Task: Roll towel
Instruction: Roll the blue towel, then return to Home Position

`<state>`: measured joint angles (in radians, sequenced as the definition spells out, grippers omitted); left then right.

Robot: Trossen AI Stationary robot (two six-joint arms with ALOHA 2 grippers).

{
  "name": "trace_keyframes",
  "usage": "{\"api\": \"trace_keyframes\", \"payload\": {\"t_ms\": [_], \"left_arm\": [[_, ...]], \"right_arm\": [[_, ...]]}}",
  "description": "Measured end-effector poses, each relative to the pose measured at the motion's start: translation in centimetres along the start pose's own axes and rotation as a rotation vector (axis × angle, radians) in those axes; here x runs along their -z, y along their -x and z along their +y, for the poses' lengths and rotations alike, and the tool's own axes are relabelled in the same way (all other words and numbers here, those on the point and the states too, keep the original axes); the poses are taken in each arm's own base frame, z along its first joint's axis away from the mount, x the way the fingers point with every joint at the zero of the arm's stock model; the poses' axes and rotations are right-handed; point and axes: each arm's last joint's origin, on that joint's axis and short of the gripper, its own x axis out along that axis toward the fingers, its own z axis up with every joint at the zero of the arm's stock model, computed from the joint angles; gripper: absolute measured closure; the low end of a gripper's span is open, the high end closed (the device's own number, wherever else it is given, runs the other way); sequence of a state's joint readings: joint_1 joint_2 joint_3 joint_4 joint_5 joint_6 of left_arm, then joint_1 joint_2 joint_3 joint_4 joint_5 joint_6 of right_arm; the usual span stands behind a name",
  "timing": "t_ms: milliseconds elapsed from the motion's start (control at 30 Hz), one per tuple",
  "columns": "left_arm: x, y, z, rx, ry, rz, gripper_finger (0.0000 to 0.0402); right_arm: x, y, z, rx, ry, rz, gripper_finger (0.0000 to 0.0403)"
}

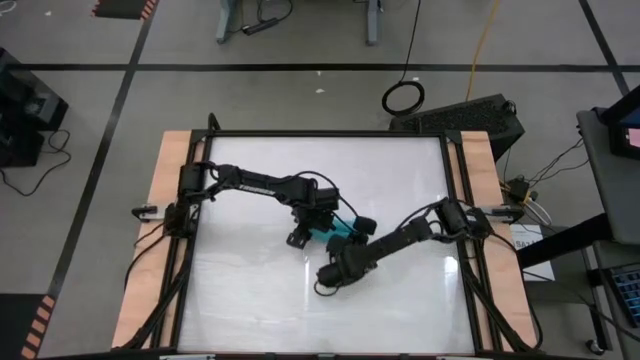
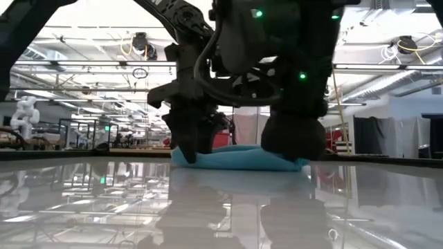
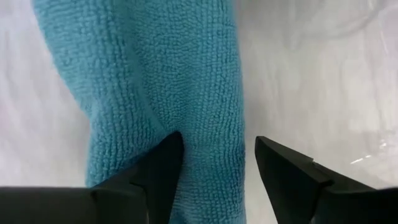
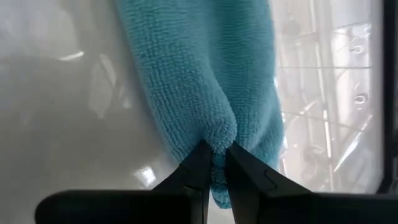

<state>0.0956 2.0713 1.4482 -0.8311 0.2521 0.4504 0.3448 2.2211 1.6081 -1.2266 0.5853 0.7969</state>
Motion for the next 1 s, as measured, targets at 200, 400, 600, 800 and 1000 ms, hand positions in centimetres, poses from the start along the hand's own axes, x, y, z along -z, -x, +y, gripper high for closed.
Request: {"api": "trace_keyframes", "payload": {"t_ms": [200, 400, 600, 800, 1000], "left_arm": [[0.6, 1.8, 0.3, -0.019, 0.050, -0.010, 0.0187], [0.7, 5.0, -0.7, -0.046, 0.037, -0.067, 0.0187], [1.1, 9.6, -2.5, -0.079, 0.032, -0.165, 0.0187], [2.3, 13.6, -4.7, -0.101, 0.037, -0.232, 0.0187], [4.4, 17.5, -7.9, -0.123, 0.034, -0.258, 0.0187]], "right_arm": [[-1.3, 0.0, -2.3, -0.003, 0.031, -0.001, 0.0363], [-1.7, 2.8, -5.1, -0.060, 0.034, -0.068, 0.0332], [-1.4, 7.9, -9.2, -0.167, 0.010, -0.232, 0.0291], [0.7, 12.0, -13.9, -0.222, -0.014, -0.317, 0.0268], [4.2, 15.5, -18.0, -0.277, -0.037, -0.376, 0.0267]]}}
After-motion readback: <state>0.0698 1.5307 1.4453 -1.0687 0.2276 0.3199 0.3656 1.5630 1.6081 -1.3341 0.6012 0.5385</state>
